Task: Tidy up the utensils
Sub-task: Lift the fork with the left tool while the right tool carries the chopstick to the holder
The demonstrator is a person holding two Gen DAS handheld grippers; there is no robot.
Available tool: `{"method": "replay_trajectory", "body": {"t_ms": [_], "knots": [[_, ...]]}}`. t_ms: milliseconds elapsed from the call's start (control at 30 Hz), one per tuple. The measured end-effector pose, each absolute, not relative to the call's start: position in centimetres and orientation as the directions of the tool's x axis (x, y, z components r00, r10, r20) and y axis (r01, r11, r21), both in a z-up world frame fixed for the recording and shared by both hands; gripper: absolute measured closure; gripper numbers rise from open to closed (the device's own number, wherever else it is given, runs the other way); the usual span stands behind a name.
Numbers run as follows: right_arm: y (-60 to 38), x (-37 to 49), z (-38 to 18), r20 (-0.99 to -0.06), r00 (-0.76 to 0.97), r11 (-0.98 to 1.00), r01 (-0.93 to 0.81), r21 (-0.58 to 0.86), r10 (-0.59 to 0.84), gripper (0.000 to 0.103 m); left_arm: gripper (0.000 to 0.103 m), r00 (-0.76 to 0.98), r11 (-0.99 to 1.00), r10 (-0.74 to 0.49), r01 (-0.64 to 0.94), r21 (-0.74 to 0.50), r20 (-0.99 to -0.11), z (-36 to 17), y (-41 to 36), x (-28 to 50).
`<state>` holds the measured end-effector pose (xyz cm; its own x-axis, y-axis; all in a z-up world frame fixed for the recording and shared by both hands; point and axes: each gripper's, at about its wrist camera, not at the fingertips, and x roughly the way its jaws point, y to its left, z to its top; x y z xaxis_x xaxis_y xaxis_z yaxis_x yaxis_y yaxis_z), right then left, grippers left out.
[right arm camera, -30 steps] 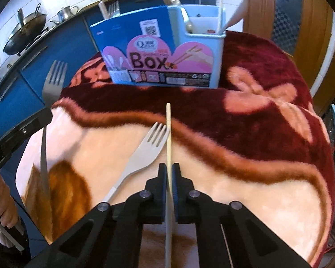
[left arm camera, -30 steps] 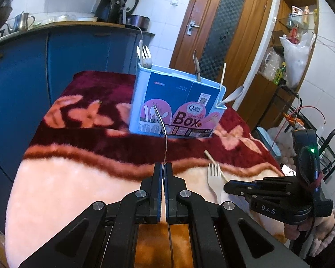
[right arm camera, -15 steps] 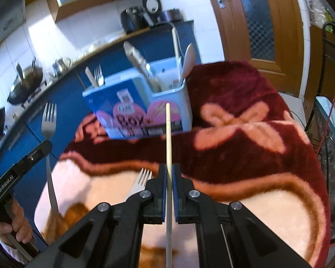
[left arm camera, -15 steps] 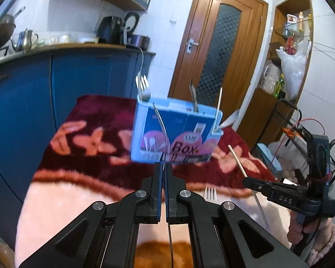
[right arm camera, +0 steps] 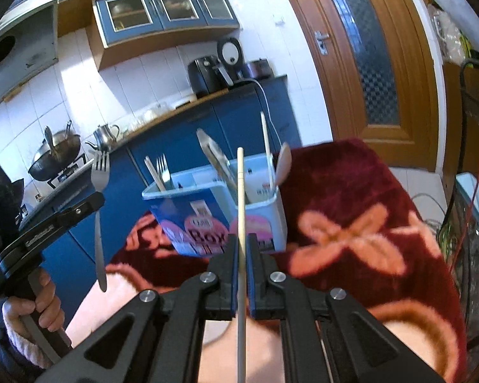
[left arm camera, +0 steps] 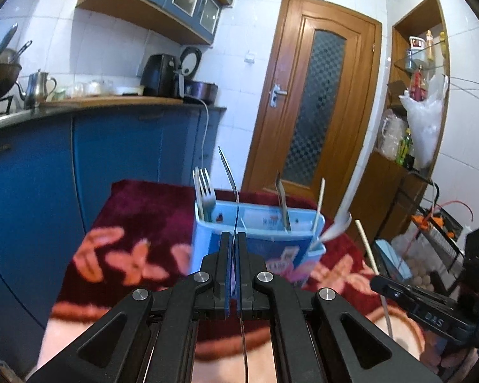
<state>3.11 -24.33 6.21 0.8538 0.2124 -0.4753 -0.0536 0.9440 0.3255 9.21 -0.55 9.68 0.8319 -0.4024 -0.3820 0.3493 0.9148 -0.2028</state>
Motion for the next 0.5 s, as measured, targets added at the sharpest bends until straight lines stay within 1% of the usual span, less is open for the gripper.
{"method": "replay_trajectory", "body": {"t_ms": [167,500], "knots": [[-24.7,4.0,7.2,-0.442,0.871,0.941,-0.066,0.331,0.216,0.097,0.101,0.854,0.92,-0.387,0.333,-0.206,-0.347,11.0,-0.7,10.7],[-24.9,6.2,8.0,-0.404,0.888,0.941,-0.083,0.329,0.22,0.097,0.101,0.911,0.934,-0.338,0.295,-0.202,-0.235,13.7,-1.7,14.5]]}}
